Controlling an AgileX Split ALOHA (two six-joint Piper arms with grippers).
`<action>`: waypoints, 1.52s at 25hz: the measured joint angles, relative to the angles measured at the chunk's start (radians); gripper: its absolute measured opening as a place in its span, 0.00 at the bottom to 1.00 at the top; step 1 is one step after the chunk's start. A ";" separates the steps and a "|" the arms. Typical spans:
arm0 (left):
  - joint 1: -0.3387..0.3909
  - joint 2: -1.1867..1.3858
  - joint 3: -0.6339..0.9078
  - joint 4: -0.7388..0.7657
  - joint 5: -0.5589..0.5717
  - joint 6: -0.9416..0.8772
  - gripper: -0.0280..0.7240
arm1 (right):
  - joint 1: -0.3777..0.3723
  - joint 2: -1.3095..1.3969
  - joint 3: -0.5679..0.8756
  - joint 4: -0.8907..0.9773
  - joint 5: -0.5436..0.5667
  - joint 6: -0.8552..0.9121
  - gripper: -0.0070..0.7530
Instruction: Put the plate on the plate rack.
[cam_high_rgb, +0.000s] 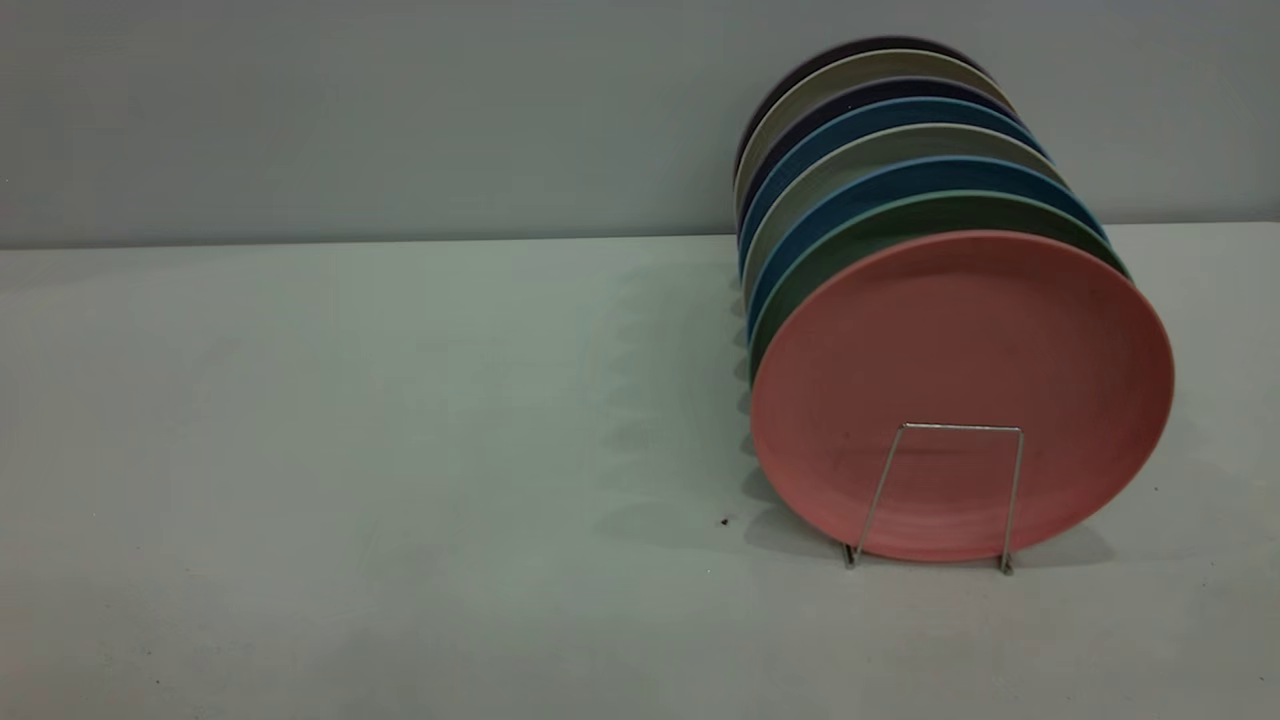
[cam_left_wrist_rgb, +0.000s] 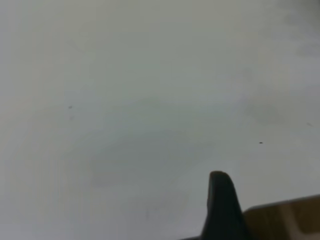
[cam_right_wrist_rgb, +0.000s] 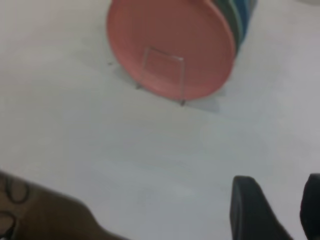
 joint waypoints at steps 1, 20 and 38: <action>0.015 0.000 0.000 0.000 0.000 0.000 0.71 | -0.025 0.000 0.000 0.001 0.000 0.000 0.35; 0.038 0.000 0.000 0.000 0.000 0.002 0.71 | -0.078 -0.002 0.000 0.003 0.000 0.000 0.35; 0.038 0.000 0.000 0.000 0.000 0.002 0.71 | -0.078 -0.002 0.000 0.003 0.000 0.000 0.35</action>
